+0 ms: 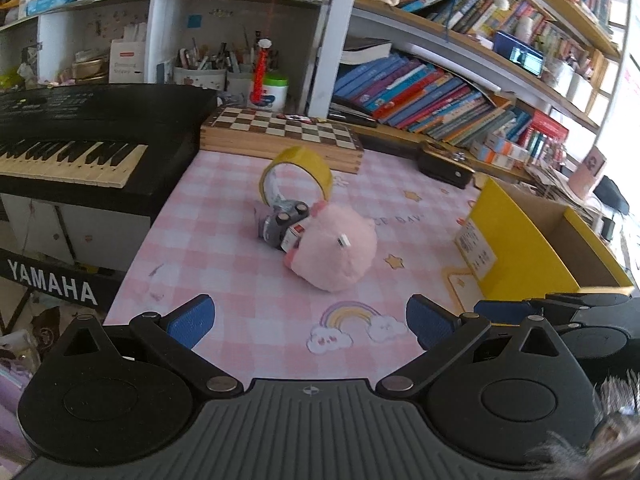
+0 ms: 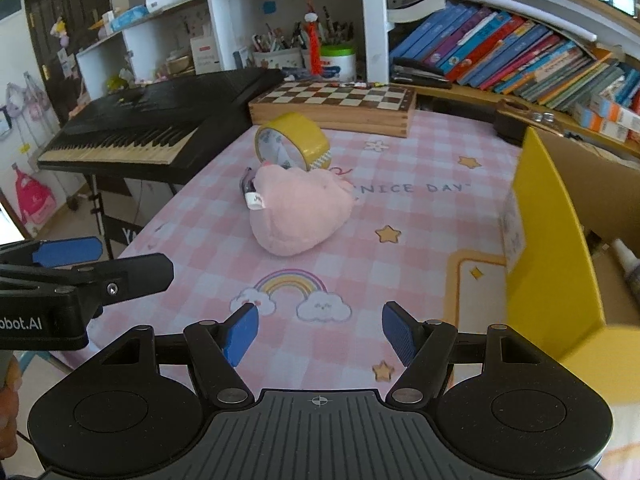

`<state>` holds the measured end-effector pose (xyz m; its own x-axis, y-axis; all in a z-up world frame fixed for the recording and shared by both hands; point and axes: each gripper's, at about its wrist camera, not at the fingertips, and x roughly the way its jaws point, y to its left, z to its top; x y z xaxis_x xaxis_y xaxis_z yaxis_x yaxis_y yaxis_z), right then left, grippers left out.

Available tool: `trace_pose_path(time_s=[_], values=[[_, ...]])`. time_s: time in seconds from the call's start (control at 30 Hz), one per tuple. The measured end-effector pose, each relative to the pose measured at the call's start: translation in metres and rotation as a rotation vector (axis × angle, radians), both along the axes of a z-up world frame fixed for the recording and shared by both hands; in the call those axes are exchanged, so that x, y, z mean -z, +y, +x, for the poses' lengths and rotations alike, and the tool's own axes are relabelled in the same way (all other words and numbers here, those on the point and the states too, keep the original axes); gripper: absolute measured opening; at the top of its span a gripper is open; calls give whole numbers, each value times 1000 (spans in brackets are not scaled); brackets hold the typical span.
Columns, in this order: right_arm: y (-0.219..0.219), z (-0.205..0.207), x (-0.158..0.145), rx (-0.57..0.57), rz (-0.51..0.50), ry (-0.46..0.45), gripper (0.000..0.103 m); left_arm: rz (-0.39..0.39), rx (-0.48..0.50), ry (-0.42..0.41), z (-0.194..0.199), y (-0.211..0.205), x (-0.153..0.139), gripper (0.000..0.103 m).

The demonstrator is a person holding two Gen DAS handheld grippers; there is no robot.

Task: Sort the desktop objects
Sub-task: 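Reach the left tool to the pink plush while the right tool reaches the yellow tape roll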

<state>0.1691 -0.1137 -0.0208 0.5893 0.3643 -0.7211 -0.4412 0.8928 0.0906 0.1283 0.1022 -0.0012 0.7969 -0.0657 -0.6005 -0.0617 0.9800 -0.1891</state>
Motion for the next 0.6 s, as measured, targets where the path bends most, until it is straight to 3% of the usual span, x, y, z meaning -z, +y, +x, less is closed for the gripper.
trace_pose_path(time_s=[0.37,0.6], values=[[1,43,1,1,-9,-13,70,-6,-57,-3,38,3,1,103],[-6,78,-8,48,4,-58,70,1,-10,-4,66,-9,10,101]])
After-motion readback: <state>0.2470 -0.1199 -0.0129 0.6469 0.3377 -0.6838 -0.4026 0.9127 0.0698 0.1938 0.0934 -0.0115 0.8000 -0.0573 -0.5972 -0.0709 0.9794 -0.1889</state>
